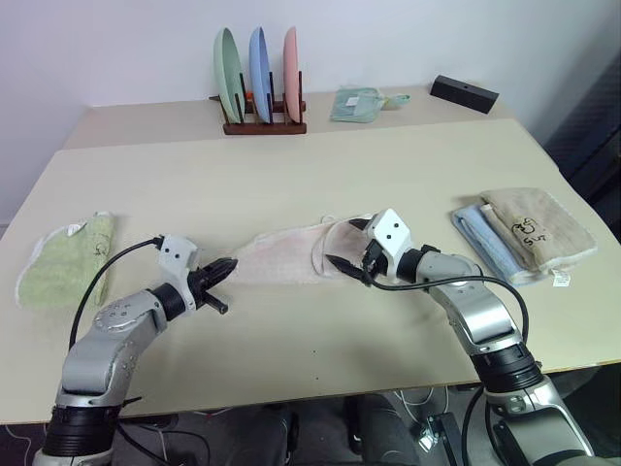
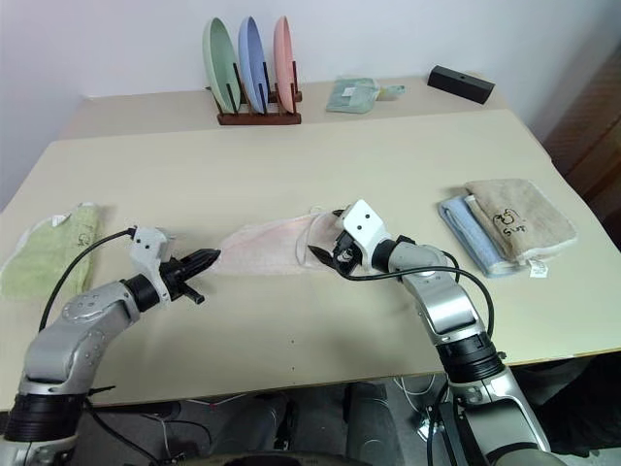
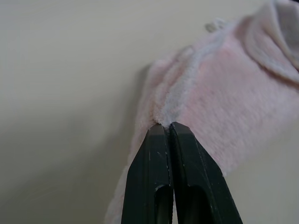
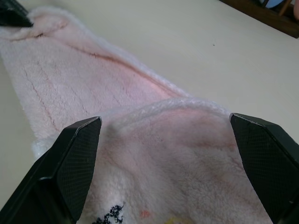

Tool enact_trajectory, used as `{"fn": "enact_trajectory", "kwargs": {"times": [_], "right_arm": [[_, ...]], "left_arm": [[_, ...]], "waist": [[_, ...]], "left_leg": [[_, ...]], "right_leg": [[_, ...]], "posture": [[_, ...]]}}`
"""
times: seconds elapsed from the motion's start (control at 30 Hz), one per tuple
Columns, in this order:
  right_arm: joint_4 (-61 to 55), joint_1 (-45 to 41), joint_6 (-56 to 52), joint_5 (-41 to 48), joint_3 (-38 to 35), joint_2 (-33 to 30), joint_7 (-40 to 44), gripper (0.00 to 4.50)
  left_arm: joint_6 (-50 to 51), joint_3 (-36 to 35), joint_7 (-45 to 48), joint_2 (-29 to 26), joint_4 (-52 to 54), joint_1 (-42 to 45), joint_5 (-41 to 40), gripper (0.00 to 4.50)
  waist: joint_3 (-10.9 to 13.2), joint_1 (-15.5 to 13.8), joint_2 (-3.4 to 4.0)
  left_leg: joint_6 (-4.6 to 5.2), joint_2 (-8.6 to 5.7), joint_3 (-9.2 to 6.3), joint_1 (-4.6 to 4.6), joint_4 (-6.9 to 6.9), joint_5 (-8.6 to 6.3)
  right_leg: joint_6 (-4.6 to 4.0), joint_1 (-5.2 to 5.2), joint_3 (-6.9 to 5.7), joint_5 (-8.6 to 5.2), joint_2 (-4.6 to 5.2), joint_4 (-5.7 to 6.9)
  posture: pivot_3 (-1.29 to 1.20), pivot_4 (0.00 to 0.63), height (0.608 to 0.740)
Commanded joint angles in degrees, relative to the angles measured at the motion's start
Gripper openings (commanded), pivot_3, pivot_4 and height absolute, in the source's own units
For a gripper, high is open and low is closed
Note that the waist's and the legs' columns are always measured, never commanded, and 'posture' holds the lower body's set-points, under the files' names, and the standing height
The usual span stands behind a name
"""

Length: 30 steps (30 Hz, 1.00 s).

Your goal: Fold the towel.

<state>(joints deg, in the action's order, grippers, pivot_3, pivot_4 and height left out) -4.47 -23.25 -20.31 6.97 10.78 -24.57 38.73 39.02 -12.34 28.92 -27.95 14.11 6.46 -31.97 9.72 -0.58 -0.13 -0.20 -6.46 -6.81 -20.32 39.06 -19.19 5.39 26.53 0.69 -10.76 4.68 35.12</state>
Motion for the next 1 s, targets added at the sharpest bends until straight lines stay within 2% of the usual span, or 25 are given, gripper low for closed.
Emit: {"fn": "enact_trajectory", "kwargs": {"times": [0.03, 0.17, 0.33, 0.37, 0.4, 0.47, 0.6, 0.73, 0.9, 0.97, 1.0], "right_arm": [[-2.5, -0.2, 1.4, -0.2, 0.0, 0.5, 0.0, 4.5], [-2.7, 0.1, 1.4, -0.4, 0.2, 0.5, 0.0, 4.5], [-3.1, 0.3, 1.3, -0.5, 0.4, 0.6, 0.0, 4.5], [-3.1, 0.3, 1.3, -0.5, 0.4, 0.5, 0.1, 4.5], [-3.1, 0.3, 1.3, -0.6, 0.4, 0.6, 0.1, 4.5], [-3.2, 0.3, 1.2, -0.7, 0.4, 0.6, 0.1, 4.5], [-3.9, 0.7, 0.8, -0.8, 0.0, 0.4, 0.1, 4.5], [-4.7, 1.4, 0.6, -0.8, -0.2, 0.2, 0.1, 4.5], [-5.1, 1.9, 0.3, -0.9, -0.2, 0.3, 0.0, 4.5], [-4.9, 1.7, 0.4, -0.9, 0.0, 0.4, 0.3, 4.5], [-4.8, 1.7, 0.5, -0.8, 0.1, 0.4, 0.4, 4.5]], "left_arm": [[7.7, -9.7, -9.5, 4.5, -3.6, 4.1, -7.9, 0.06], [12.6, -16.1, -16.6, 8.6, -7.1, 7.9, -13.3, 0.06], [13.0, -13.1, -14.4, 7.0, -5.9, 7.6, -12.7, 0.06], [12.8, -12.5, -13.6, 6.8, -5.6, 7.4, -12.7, 0.62], [12.6, -12.2, -13.1, 6.6, -5.6, 7.3, -12.8, 0.93], [12.4, -13.5, -13.3, 6.7, -5.8, 7.9, -13.8, 1.94], [12.7, -20.6, -20.7, 6.5, -8.5, 10.5, -15.3, 3.97], [13.1, -23.8, -25.2, 6.9, -6.2, 10.5, -16.6, 3.97], [19.3, -29.9, -23.9, 6.5, 4.0, 0.1, -31.0, 3.97], [21.4, -31.1, -25.2, 7.9, 6.5, -4.4, -40.8, 4.5], [21.7, -31.0, -26.1, 8.0, 7.3, -5.7, -43.7, 4.5]], "waist": [[0.0, 0.0, -0.03], [0.0, 0.0, -0.07], [0.0, 0.0, -0.08], [0.0, 0.0, -0.08], [0.0, 0.0, -0.08], [0.0, 0.0, -0.08], [-0.1, 0.0, -0.09], [-0.1, 0.0, -0.1], [-0.1, 0.3, -0.14], [-0.1, 0.3, -0.14], [-0.1, 0.2, -0.14]], "left_leg": [[0.0, 0.0, 0.0, 0.0, 0.01, 0.0], [-0.04, 0.0, -0.01, 0.0, 0.01, -0.01], [-0.07, 0.0, -0.01, 0.0, 0.03, -0.02], [-0.07, 0.0, -0.01, 0.0, 0.03, -0.02], [-0.07, 0.0, -0.01, 0.0, 0.03, -0.02], [-0.07, 0.0, 0.0, 0.0, 0.03, -0.02], [-0.08, 0.0, -0.01, 0.0, 0.03, -0.02], [-0.11, 0.0, -0.01, 0.0, 0.03, -0.04], [-0.12, 0.01, 0.0, -0.01, 0.04, -0.06], [-0.12, 0.02, 0.0, 0.01, 0.04, -0.06], [-0.12, 0.02, 0.0, 0.04, 0.04, -0.06]], "right_leg": [[0.0, 0.0, -0.01, 0.0, 0.0, 0.0], [0.01, 0.01, -0.01, 0.01, -0.01, 0.01], [0.01, 0.02, 0.0, 0.01, -0.01, 0.01], [0.01, 0.02, 0.0, 0.01, -0.02, 0.01], [0.0, 0.02, 0.0, 0.01, -0.02, 0.01], [0.01, 0.02, 0.0, 0.01, -0.02, 0.01], [0.0, 0.02, 0.0, 0.01, -0.02, 0.02], [0.0, 0.04, 0.02, 0.01, -0.02, 0.0], [0.0, 0.05, 0.09, 0.01, -0.03, 0.0], [0.0, 0.03, 0.1, 0.01, -0.03, 0.02], [0.0, 0.0, 0.1, 0.01, -0.02, 0.02]], "posture": [[0.0, 0.15, 0.73], [0.0, 0.15, 0.73], [0.0, 0.15, 0.73], [0.0, 0.15, 0.73], [0.0, 0.15, 0.73], [0.0, 0.15, 0.73], [0.0, 0.15, 0.73], [0.0, 0.15, 0.73], [0.0, 0.15, 0.73], [0.0, 0.15, 0.73], [0.0, 0.15, 0.73]]}}
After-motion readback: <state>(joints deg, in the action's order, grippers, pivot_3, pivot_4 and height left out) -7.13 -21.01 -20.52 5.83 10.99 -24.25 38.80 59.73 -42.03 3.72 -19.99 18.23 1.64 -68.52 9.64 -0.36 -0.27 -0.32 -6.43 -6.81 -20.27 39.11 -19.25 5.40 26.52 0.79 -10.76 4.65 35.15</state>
